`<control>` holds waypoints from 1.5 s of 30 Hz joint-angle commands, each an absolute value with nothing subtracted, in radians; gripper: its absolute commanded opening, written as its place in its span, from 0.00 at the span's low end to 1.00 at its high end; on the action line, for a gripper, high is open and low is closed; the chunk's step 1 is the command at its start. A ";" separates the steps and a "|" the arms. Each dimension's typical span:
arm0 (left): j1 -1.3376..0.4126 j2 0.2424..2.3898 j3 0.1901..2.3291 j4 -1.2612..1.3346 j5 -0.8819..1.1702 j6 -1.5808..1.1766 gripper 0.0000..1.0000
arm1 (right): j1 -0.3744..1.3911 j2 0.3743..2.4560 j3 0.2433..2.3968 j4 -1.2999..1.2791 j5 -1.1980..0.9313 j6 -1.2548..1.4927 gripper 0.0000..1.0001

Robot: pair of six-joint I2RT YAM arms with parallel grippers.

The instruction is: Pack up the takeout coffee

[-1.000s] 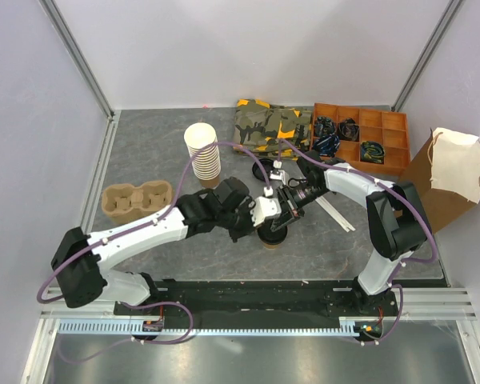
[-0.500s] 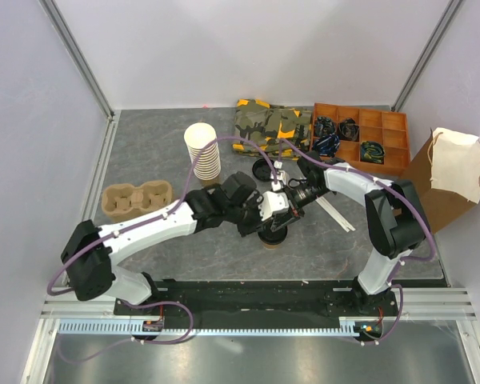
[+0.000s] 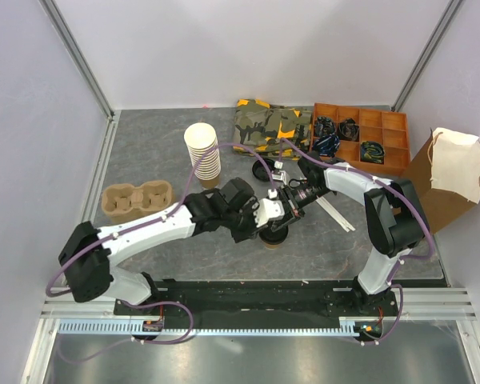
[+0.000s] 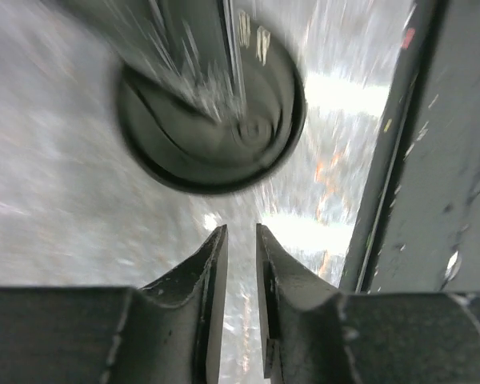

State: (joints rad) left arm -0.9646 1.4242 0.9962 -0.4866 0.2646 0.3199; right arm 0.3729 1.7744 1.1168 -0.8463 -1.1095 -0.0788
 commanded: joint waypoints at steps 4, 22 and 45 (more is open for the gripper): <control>-0.976 1.379 1.212 -0.538 0.316 0.299 0.35 | 0.368 1.822 1.081 -0.790 -0.900 -0.167 0.03; -0.983 1.461 0.933 -0.342 0.268 0.367 0.35 | 0.364 1.842 1.074 -0.790 -0.900 -0.181 0.03; -0.982 1.439 1.115 -0.385 0.327 0.270 0.45 | 0.365 1.669 1.220 -0.881 -1.048 -0.140 0.07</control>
